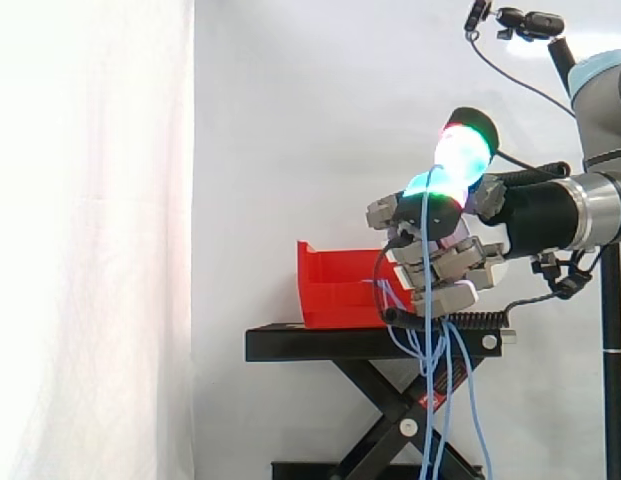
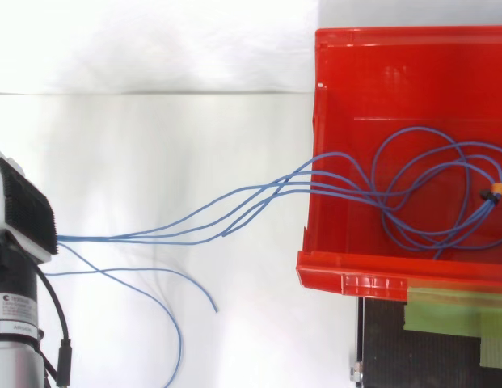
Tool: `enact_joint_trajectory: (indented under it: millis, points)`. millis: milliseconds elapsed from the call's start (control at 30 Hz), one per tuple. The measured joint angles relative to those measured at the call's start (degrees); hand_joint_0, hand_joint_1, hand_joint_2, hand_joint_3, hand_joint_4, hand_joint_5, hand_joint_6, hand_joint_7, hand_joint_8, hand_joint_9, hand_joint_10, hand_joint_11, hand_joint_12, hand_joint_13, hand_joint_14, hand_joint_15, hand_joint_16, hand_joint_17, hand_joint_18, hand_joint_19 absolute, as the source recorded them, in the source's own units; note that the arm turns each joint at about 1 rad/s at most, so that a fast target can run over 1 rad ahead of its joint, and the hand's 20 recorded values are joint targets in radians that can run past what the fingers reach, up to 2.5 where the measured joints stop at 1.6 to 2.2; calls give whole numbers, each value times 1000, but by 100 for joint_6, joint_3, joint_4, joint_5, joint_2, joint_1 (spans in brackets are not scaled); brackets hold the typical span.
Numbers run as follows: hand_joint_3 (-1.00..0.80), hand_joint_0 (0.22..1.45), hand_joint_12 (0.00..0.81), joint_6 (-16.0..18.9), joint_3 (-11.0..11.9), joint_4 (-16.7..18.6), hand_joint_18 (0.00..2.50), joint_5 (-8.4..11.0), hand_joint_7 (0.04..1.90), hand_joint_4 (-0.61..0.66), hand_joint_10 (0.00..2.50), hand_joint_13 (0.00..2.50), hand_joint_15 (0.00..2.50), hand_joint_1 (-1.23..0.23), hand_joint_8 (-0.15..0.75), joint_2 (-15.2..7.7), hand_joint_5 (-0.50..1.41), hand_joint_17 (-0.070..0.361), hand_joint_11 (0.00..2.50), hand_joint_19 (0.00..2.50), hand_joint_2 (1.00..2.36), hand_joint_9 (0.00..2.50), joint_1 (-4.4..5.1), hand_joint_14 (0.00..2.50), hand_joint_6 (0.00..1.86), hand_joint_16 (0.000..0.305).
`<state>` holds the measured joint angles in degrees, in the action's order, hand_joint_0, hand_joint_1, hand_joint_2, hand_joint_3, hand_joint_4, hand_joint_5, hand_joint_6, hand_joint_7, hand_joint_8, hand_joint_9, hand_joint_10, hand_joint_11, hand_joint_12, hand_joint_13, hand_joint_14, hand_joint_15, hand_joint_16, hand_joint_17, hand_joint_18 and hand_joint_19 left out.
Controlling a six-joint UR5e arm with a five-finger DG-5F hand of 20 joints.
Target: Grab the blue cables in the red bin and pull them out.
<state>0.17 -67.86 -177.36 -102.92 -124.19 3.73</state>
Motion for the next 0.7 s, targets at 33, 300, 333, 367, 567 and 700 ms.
enact_joint_trajectory:
  millis: [33, 300, 333, 367, 567, 700]
  points:
    - [-1000, 988, 298, 0, 0, 0, 953, 0, 401, 1, 558, 1092, 1390, -909, 203, 0, 483, 104, 1744, 1078, 1001, 948, 0, 1449, 1331, 46]
    - [-1000, 990, 297, 2, 0, 0, 954, 0, 395, 0, 554, 1098, 1378, -907, 203, 0, 483, 103, 1734, 1088, 1000, 951, 2, 1435, 1330, 46]
    - [-1000, 989, 297, 3, 0, 0, 954, 0, 403, 1, 554, 1098, 1380, -907, 205, 0, 482, 104, 1735, 1079, 1000, 952, 2, 1433, 1329, 46]
    - [-1000, 989, 297, 4, 0, 0, 954, 0, 393, 7, 552, 1098, 1381, -907, 197, 0, 483, 104, 1738, 1078, 1000, 951, 2, 1432, 1330, 46]
    - [-1000, 990, 297, 0, 0, 0, 952, 0, 394, 9, 551, 1102, 1371, -908, 199, 1, 482, 104, 1740, 1078, 1000, 954, -2, 1425, 1330, 46]
    - [-1000, 990, 294, 0, -1, 0, 953, 0, 394, 3, 549, 1103, 1378, -908, 199, 1, 483, 105, 1741, 1075, 1000, 955, -3, 1417, 1327, 47]
